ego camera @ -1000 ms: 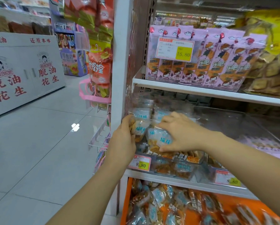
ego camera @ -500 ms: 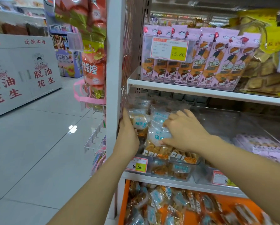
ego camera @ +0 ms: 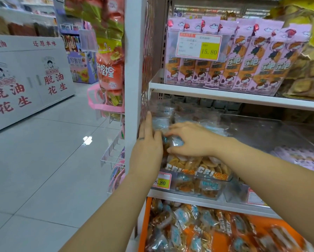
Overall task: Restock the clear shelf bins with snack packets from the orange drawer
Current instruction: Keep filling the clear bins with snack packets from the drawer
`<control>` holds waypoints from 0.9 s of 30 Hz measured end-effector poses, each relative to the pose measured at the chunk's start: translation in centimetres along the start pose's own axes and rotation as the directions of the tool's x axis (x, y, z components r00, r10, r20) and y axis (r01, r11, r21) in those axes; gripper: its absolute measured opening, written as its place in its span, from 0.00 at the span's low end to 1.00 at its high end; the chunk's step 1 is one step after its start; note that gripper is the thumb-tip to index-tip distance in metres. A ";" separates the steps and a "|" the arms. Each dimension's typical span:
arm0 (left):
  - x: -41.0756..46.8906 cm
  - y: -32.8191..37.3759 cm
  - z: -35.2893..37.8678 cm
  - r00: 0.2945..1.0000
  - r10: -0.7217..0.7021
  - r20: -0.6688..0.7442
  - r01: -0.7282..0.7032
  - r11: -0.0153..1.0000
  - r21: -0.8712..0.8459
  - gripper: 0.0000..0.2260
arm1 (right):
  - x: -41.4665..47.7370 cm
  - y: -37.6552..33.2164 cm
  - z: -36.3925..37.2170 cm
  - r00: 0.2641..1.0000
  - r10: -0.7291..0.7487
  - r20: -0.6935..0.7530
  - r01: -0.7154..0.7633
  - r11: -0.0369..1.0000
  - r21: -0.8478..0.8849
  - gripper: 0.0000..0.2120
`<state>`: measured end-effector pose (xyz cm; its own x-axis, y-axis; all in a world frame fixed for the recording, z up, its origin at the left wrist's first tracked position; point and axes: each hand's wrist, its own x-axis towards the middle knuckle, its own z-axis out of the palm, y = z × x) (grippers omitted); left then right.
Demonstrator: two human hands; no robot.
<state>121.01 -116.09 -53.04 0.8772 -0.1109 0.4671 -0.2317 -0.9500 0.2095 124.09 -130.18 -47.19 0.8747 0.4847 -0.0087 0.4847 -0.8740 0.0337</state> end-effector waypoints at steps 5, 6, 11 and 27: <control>-0.6 -0.2 -2.1 0.995 -0.027 0.092 0.017 0.993 0.115 0.17 | 0.8 -0.1 -0.8 0.999 0.020 -0.025 -0.019 0.999 0.046 0.23; -0.9 -0.3 -2.2 0.991 -0.038 0.126 0.022 0.992 0.126 0.17 | 1.1 0.2 -0.9 0.998 0.030 -0.051 -0.025 0.996 0.089 0.21; -1.2 -0.8 -2.5 0.991 0.008 0.136 -0.029 0.988 0.152 0.21 | 2.8 0.7 -0.2 0.998 0.020 -0.061 -0.009 0.983 0.183 0.18; -0.9 -1.2 -1.6 0.961 0.062 0.271 -0.112 0.978 0.175 0.25 | 5.7 0.9 -0.2 0.991 0.130 -0.016 -0.129 0.989 0.067 0.19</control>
<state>119.79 -114.42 -52.36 0.9423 -0.2444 0.2289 -0.2515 -0.9679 0.0020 129.55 -128.23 -46.96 0.9301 0.3672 0.0121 0.3674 -0.9295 -0.0325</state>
